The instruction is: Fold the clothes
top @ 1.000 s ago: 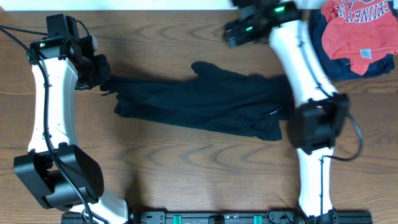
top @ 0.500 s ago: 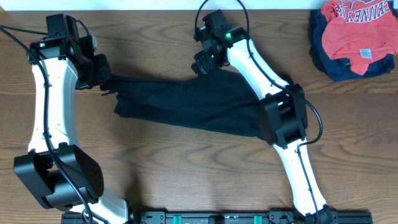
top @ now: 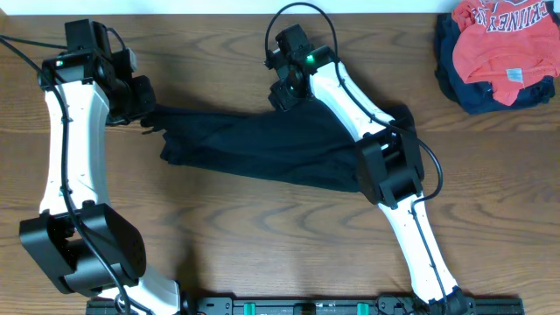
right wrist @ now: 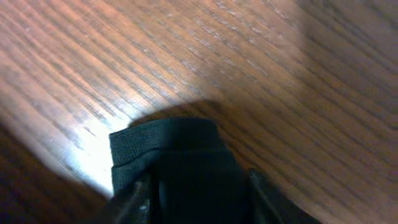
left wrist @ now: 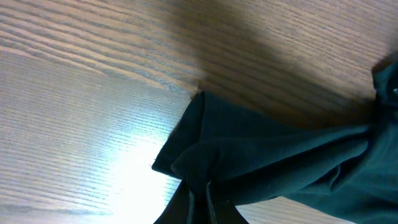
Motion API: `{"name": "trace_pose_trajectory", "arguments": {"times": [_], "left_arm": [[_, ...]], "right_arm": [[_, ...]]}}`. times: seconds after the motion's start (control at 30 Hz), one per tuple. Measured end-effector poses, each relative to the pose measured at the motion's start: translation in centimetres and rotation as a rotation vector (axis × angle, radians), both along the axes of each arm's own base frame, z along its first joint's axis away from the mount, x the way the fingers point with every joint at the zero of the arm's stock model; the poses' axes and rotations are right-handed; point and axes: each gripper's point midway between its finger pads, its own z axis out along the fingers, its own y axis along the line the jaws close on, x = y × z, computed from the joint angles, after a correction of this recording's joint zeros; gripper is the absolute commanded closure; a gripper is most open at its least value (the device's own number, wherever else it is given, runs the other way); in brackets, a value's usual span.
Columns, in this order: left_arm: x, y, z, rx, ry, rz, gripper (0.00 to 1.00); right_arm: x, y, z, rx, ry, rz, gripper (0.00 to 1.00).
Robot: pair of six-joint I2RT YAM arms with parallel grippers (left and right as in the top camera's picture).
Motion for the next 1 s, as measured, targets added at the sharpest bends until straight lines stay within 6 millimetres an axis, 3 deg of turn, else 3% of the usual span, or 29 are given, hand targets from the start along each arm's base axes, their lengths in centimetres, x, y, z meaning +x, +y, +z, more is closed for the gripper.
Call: {"name": "trace_pose_trajectory", "arguments": {"times": [0.23, 0.33, 0.4, 0.63, 0.83, 1.0], "left_arm": [[0.1, 0.0, 0.0, 0.001, -0.004, 0.000, 0.94], [0.8, 0.2, 0.3, 0.007, -0.035, 0.000, 0.94], [1.5, 0.3, 0.5, 0.014, -0.065, 0.000, 0.94], [5.5, 1.1, 2.5, 0.051, -0.246, 0.000, 0.94], [10.2, 2.0, 6.3, 0.102, -0.493, -0.005, 0.94], [12.2, 2.4, 8.1, 0.125, -0.603, -0.005, 0.94]], "right_arm": [[1.1, -0.6, 0.4, -0.020, -0.040, -0.023, 0.79], [2.7, -1.1, 2.2, -0.012, -0.089, -0.052, 0.91], [4.5, -1.7, 4.7, 0.015, -0.152, -0.082, 0.99], [10.0, -5.5, 13.4, 0.100, -0.359, -0.189, 0.99], [11.3, -8.0, 14.3, 0.107, -0.387, -0.238, 0.99], [12.2, -9.0, 14.9, 0.125, -0.411, -0.272, 0.99]]}}
